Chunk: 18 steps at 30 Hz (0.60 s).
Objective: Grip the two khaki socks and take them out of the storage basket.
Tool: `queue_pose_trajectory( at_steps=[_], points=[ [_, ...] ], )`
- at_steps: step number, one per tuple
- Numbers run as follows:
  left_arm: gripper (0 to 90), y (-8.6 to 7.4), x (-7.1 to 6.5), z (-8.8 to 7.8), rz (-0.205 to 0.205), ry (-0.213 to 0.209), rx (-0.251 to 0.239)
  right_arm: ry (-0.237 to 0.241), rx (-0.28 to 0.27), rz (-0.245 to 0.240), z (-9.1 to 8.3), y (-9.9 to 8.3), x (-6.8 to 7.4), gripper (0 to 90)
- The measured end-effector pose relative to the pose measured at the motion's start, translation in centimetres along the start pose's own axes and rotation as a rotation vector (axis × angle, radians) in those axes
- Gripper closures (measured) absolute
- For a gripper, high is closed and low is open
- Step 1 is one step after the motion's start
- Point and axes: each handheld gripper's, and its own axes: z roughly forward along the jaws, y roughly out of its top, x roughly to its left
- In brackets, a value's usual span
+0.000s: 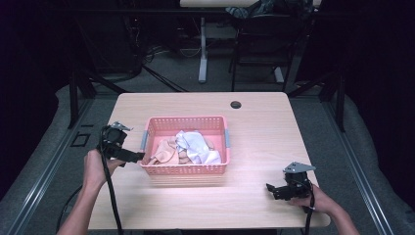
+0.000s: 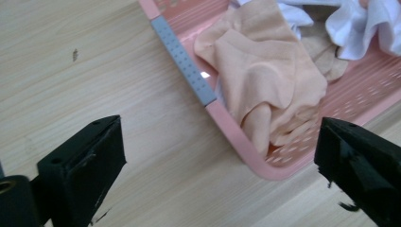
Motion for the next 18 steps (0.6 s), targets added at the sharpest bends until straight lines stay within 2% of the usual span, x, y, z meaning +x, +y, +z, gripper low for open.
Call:
queue_pose_trajectory(
  at_steps=[5,8,10,16,17,18],
  points=[
    [6.1,1.1,-0.8,0.5,0.035,-0.011,0.012,-0.002,0.001,-0.001,0.0,0.0,0.0,0.0],
    [14.1,1.7,-1.4,1.0,0.067,-0.036,0.016,-0.003,0.002,-0.002,0.0,0.0,0.0,0.0],
    [16.0,2.1,-1.8,1.4,0.082,-0.05,0.028,0.001,0.0,0.0,0.0,0.0,0.0,0.0],
    [25.8,3.0,-2.5,2.7,0.104,-0.083,0.069,-0.002,0.001,-0.001,0.0,0.0,0.0,0.0],
    [35.2,3.1,-2.6,2.9,0.101,-0.101,0.074,-0.002,0.001,-0.001,0.0,0.0,0.0,0.0],
    [35.2,3.3,-2.8,3.2,0.108,-0.113,0.093,-0.002,0.001,-0.001,0.0,0.0,0.0,0.0]
  ],
)
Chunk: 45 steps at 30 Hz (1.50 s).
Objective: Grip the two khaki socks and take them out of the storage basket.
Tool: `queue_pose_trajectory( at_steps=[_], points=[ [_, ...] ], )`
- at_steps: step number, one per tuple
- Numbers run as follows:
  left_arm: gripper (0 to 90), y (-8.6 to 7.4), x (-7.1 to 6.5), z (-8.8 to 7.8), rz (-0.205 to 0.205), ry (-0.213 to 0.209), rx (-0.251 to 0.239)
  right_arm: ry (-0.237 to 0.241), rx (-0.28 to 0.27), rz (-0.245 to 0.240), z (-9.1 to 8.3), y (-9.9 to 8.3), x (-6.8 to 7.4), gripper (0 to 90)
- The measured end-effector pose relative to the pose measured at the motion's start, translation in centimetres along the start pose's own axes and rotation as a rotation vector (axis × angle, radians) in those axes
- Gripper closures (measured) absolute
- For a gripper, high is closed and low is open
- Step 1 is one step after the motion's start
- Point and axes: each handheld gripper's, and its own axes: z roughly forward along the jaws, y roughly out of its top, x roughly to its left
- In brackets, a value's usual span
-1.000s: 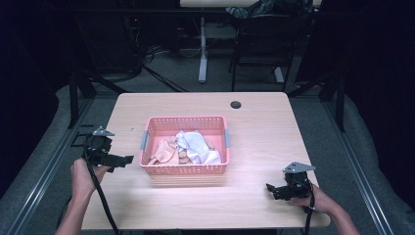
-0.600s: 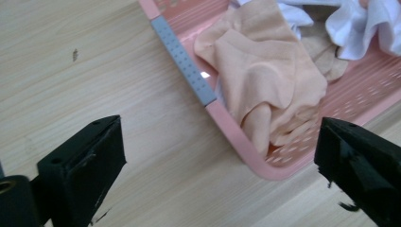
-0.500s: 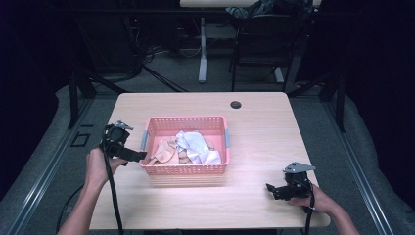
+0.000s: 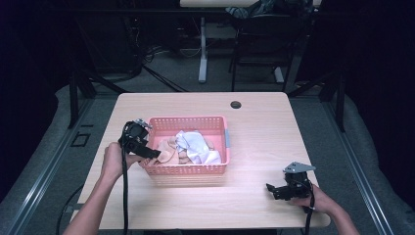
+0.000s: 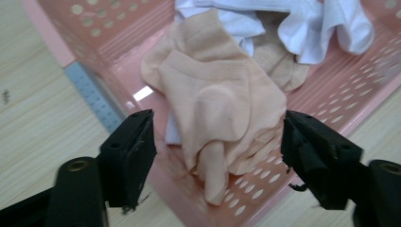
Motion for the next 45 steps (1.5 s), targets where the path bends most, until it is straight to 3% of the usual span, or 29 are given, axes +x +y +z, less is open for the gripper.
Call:
queue_pose_trajectory(
  at_steps=[4,9,14,18,22,24,29,30,32,37,45],
  points=[
    [41.3,0.7,-0.5,1.2,0.014,-0.011,0.066,0.0,0.0,0.0,0.0,0.0,0.0,0.0],
    [41.7,1.1,-0.5,2.5,-0.009,-0.011,0.113,0.003,-0.001,0.002,0.0,0.0,0.0,0.0],
    [42.1,1.3,-0.2,3.6,-0.054,-0.03,0.125,0.003,-0.002,0.001,0.0,0.0,0.0,0.0],
    [44.3,1.6,-0.3,4.2,-0.057,-0.009,0.148,0.0,0.0,0.0,0.0,0.0,0.0,0.0],
    [52.5,1.5,0.1,5.0,-0.064,0.019,0.197,0.002,-0.001,0.001,0.0,0.0,0.0,0.0],
    [55.0,1.4,0.1,5.1,-0.072,0.012,0.206,0.002,-0.001,0.001,0.0,0.0,0.0,0.0],
    [73.0,1.4,0.0,5.1,-0.055,0.02,0.223,0.003,-0.001,0.001,0.0,0.0,0.0,0.0],
    [79.6,1.4,-0.1,5.1,-0.049,0.027,0.225,0.003,-0.001,0.002,0.0,0.0,0.0,0.0],
    [82.5,1.4,-0.2,5.0,-0.044,0.034,0.223,0.002,-0.001,0.001,0.0,0.0,0.0,0.0],
    [83.7,1.5,-0.3,4.0,-0.033,0.044,0.192,0.002,-0.001,0.001,0.0,0.0,0.0,0.0],
    [84.0,2.5,-0.7,0.6,-0.006,0.063,0.118,0.002,-0.001,0.001,0.0,0.0,0.0,0.0]
  ],
)
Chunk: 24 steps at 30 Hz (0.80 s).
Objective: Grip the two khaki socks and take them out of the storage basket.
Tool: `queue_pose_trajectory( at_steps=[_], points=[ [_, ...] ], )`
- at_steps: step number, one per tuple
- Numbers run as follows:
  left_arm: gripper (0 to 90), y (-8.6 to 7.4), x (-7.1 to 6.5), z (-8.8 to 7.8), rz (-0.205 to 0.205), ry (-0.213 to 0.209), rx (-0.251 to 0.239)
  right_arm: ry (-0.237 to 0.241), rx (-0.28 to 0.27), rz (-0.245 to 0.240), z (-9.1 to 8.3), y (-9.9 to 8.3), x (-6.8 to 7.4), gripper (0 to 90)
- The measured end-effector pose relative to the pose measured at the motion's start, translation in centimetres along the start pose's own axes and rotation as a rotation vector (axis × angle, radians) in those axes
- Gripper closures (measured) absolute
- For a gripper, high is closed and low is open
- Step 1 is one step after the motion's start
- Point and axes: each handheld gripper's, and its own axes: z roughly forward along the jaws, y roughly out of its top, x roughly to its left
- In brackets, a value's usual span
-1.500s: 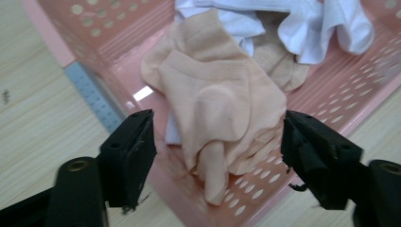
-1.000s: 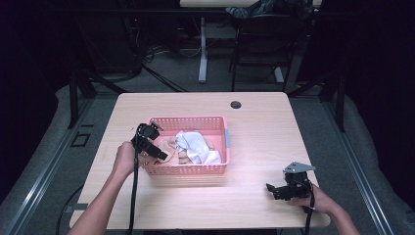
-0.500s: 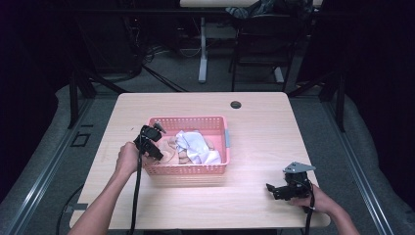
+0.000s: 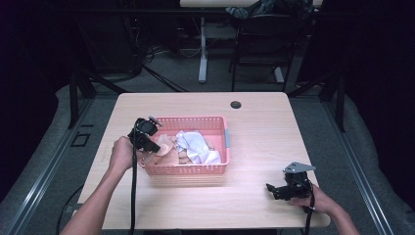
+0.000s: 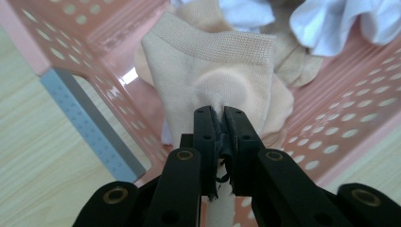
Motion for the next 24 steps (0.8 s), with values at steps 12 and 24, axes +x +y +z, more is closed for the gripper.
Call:
queue_pose_trajectory(
  at_steps=[12,24],
  points=[
    [83.9,0.6,0.5,-2.3,-0.002,-0.025,-0.047,0.0,-0.001,-0.001,0.0,0.0,0.0,0.0],
    [83.7,0.7,0.3,-3.6,0.004,-0.02,-0.066,-0.003,0.001,-0.003,0.0,0.0,0.0,0.0]
  ],
)
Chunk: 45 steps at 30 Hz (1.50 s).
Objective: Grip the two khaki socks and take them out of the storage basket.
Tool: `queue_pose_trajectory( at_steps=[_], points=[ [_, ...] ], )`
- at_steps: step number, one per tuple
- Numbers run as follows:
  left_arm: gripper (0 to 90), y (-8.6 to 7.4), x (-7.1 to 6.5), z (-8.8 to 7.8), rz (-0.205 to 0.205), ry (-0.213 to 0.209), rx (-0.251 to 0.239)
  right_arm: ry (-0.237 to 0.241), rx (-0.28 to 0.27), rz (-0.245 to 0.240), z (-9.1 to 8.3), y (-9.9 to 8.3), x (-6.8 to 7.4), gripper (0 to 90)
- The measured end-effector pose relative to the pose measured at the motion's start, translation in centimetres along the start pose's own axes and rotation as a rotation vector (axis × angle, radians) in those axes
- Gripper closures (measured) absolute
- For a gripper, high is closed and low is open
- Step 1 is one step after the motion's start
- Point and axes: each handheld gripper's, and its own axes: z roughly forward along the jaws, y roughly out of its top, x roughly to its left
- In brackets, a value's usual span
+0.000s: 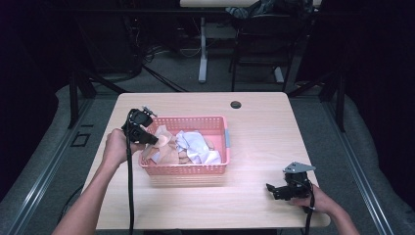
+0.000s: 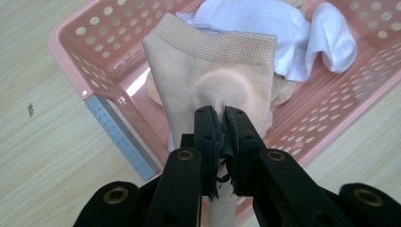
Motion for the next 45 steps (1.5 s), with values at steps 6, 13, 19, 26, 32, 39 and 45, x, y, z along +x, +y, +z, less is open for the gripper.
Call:
queue_pose_trajectory(
  at_steps=[6,13,19,26,32,39,45],
  points=[
    [83.7,-0.2,0.2,-1.0,-0.008,0.006,-0.017,-0.001,-0.001,0.001,0.0,0.0,0.1,0.0],
    [83.7,-0.8,1.1,-2.2,-0.03,0.018,-0.042,0.001,-0.005,0.007,0.0,0.0,0.1,0.0],
    [83.7,-1.6,2.0,-3.4,-0.057,0.031,-0.063,0.001,-0.004,0.007,0.0,0.0,0.1,0.0],
    [83.6,-2.6,2.8,-4.6,-0.079,0.056,-0.071,-0.009,-0.003,0.014,0.0,-0.1,0.1,0.0],
    [83.7,-3.9,3.9,-5.2,-0.123,0.09,-0.079,-0.009,-0.004,0.015,0.0,-0.1,0.1,0.0],
    [83.6,-5.5,5.2,-5.6,-0.164,0.101,-0.082,-0.005,-0.008,0.019,0.0,-0.1,0.2,0.0],
    [83.7,-6.7,6.1,-5.6,-0.191,0.117,-0.073,-0.005,-0.008,0.02,0.0,-0.1,0.2,0.0]
  ],
)
